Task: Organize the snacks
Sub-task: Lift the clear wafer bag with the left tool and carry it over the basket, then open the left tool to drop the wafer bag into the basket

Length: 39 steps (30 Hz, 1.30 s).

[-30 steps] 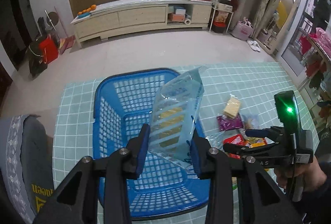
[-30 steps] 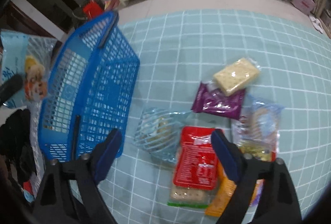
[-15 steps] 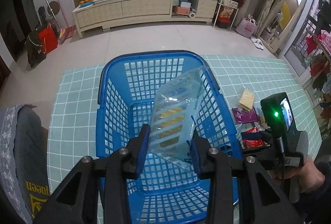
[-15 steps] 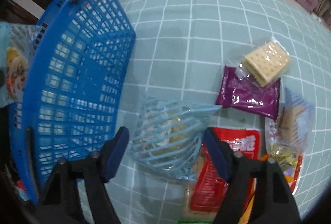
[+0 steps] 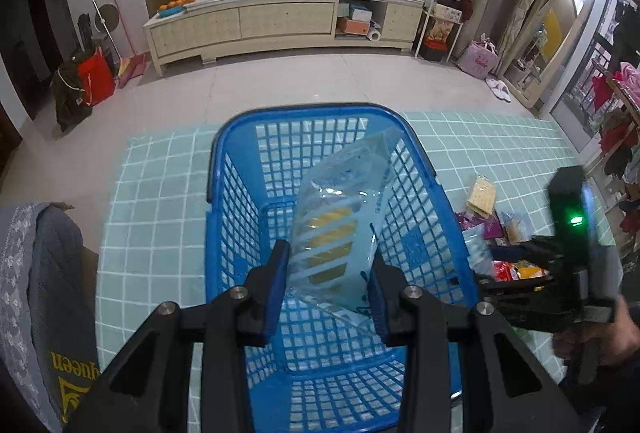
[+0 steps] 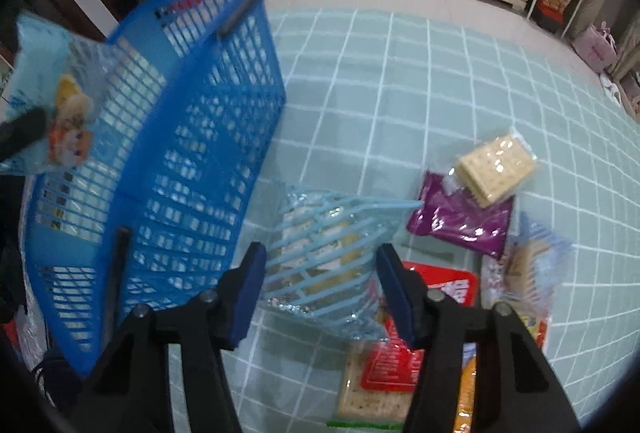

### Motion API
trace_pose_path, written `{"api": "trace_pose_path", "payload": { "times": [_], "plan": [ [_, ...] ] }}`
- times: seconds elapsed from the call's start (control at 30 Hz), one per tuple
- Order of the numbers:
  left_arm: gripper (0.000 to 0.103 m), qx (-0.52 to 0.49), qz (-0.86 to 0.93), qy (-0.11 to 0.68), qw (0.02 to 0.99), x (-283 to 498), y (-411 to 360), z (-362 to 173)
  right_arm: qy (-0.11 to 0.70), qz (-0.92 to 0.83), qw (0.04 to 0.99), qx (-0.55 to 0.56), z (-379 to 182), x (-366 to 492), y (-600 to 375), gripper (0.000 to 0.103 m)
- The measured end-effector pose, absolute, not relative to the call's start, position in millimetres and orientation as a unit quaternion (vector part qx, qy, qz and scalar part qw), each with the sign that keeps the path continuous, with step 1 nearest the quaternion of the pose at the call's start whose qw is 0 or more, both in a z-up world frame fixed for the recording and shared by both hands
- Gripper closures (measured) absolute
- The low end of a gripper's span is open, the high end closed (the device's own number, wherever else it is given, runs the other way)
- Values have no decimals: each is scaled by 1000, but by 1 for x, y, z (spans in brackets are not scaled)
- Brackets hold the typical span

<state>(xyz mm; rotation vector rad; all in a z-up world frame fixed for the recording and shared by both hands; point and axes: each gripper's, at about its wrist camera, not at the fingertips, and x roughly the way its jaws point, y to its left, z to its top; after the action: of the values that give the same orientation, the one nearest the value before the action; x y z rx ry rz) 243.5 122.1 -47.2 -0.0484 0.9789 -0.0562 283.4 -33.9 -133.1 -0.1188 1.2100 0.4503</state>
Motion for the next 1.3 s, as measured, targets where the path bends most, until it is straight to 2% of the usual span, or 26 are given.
{"api": "trace_pose_path", "payload": {
  "times": [0.2, 0.37, 0.47, 0.53, 0.6, 0.73, 1.3],
  "plan": [
    [68, -6, -17, 479, 878, 268, 124, -55, 549, 203, 809, -50, -109, 280, -36, 42],
    [67, 20, -1, 484, 875, 289, 123, -66, 549, 201, 810, -40, -114, 284, -37, 42],
    [58, 28, 11, 480, 877, 297, 125, -68, 549, 201, 810, -32, -113, 284, -38, 42],
    [47, 31, 14, 476, 879, 298, 127, -68, 552, 203, 809, -22, -109, 286, -45, 42],
    [40, 17, 4, 478, 878, 295, 129, -68, 552, 203, 808, -18, -106, 289, -44, 42],
    [37, 4, -10, 482, 876, 281, 130, -64, 548, 203, 811, -12, -93, 288, -52, 42],
    [37, 4, -17, 445, 895, 214, 139, -8, 488, 231, 842, -5, 2, 247, -36, 42]
  ]
}}
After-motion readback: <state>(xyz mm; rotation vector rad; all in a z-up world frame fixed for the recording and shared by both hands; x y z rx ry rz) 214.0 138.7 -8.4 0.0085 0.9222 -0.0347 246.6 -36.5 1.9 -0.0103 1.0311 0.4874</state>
